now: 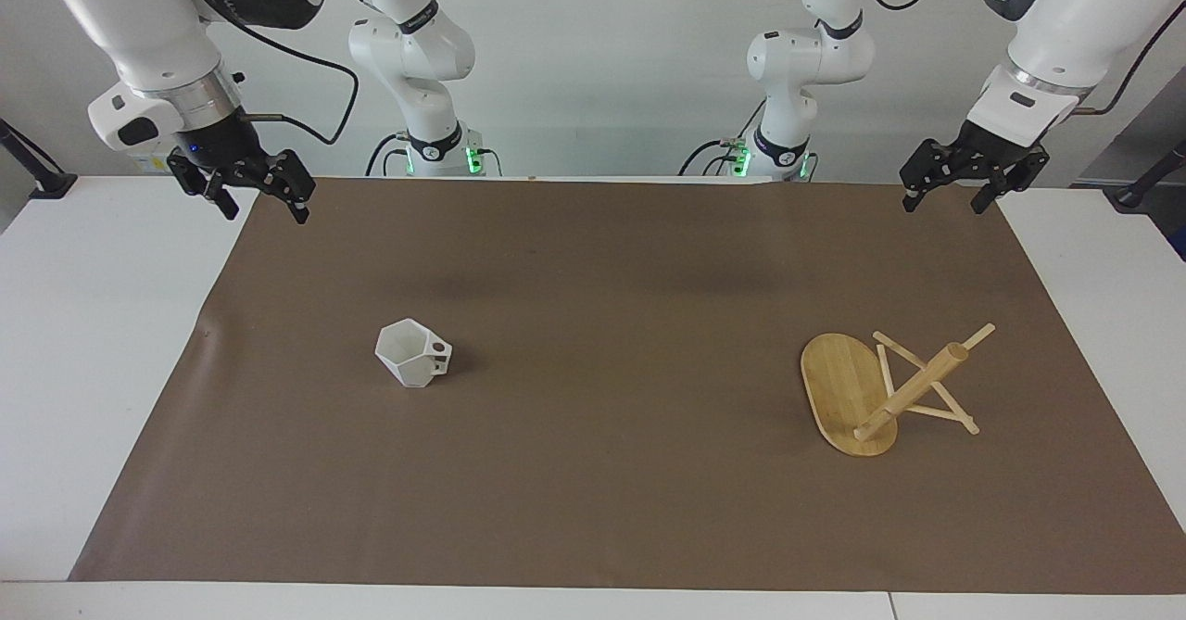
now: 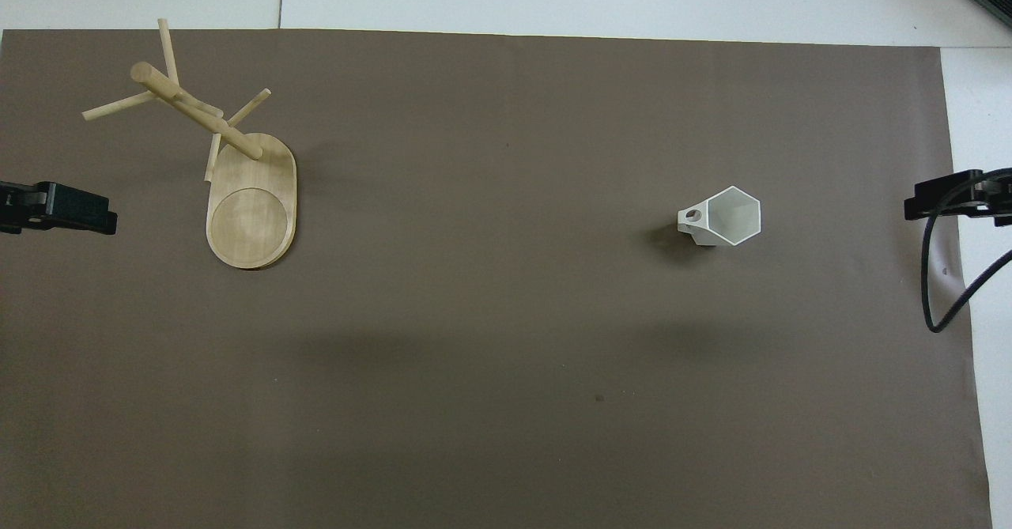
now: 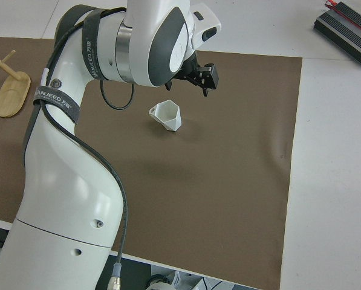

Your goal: Hang cup on rack

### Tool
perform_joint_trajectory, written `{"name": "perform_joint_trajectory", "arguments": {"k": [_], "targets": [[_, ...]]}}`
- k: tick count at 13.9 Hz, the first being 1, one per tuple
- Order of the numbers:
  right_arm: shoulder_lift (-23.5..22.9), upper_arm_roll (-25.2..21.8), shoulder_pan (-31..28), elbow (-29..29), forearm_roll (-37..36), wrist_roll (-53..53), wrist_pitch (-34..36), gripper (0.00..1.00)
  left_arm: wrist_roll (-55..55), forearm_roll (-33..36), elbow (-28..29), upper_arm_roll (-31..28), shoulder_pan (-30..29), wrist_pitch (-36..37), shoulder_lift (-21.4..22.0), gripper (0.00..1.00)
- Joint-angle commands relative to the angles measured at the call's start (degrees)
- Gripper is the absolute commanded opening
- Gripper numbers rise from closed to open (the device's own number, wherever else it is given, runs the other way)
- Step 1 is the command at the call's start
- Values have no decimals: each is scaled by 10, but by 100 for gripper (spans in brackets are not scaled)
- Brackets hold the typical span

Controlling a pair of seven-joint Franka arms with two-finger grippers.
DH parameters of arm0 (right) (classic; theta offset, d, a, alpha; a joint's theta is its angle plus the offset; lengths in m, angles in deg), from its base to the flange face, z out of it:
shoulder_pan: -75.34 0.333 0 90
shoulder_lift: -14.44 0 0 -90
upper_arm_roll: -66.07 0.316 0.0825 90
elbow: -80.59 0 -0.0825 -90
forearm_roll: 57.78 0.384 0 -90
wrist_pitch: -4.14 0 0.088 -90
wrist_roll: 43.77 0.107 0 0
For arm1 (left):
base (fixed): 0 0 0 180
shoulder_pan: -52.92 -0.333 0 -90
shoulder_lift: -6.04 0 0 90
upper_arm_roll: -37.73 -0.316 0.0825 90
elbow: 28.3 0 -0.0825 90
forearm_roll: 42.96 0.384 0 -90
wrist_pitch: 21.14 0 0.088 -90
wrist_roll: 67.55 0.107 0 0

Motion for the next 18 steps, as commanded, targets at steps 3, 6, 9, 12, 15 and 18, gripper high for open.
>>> {"name": "perform_joint_trajectory", "arguments": {"k": [3, 6, 9, 12, 15, 18], "targets": [[15, 1, -2, -19, -6, 12, -11, 100, 3, 0, 12, 4, -8, 4, 12, 100], [15, 1, -2, -19, -6, 12, -12, 100, 3, 0, 11, 4, -8, 4, 12, 100], [15, 1, -2, -21, -6, 14, -13, 100, 3, 0, 11, 4, -8, 4, 12, 100], [24, 5, -1, -40, -6, 14, -21, 100, 3, 0, 11, 4, -8, 4, 12, 100], [41, 5, -1, -81, -6, 23, -54, 100, 3, 0, 11, 4, -8, 4, 12, 100], [43, 5, -1, -103, -6, 34, -73, 100, 3, 0, 11, 4, -8, 4, 12, 100]]}}
